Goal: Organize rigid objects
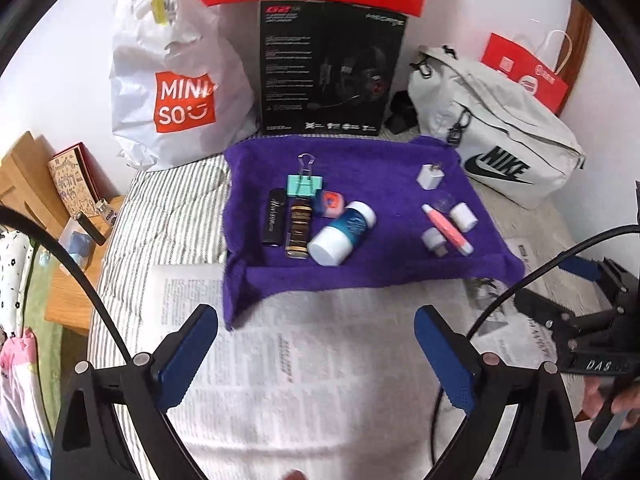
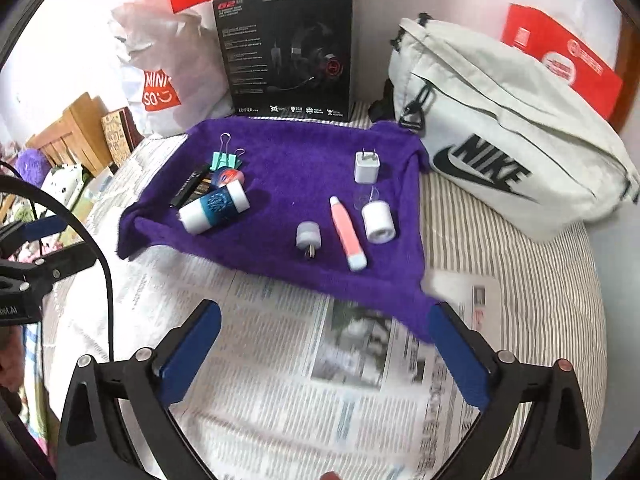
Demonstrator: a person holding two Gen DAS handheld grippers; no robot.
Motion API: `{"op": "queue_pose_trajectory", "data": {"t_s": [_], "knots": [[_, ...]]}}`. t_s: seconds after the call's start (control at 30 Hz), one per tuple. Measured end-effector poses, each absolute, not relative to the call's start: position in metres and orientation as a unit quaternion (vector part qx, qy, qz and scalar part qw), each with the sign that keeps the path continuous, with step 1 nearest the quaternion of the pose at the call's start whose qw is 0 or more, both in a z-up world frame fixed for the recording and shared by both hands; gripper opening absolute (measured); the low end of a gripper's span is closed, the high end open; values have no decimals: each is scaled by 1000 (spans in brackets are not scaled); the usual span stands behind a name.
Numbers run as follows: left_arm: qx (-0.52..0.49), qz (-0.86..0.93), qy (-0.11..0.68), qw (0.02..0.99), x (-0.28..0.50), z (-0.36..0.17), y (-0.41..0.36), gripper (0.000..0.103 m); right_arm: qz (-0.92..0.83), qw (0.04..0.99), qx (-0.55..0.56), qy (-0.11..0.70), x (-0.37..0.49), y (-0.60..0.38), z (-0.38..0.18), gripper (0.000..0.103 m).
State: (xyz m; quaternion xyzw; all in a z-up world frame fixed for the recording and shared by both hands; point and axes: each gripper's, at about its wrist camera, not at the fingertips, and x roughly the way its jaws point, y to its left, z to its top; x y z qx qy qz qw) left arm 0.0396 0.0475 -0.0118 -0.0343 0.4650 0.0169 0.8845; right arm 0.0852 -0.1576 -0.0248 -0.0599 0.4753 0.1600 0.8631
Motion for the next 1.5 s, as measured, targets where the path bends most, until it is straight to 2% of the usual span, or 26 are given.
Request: {"op": "queue_pose_trajectory", "data": {"t_s": [0.57, 1.5], "knots": [[-40, 18, 458, 888, 4, 6, 16, 101, 99, 873, -48, 476, 30, -193, -4, 103], [-34, 18, 463, 886, 6, 9, 17, 101, 97, 875, -41, 473, 25, -193, 2, 103]]}}
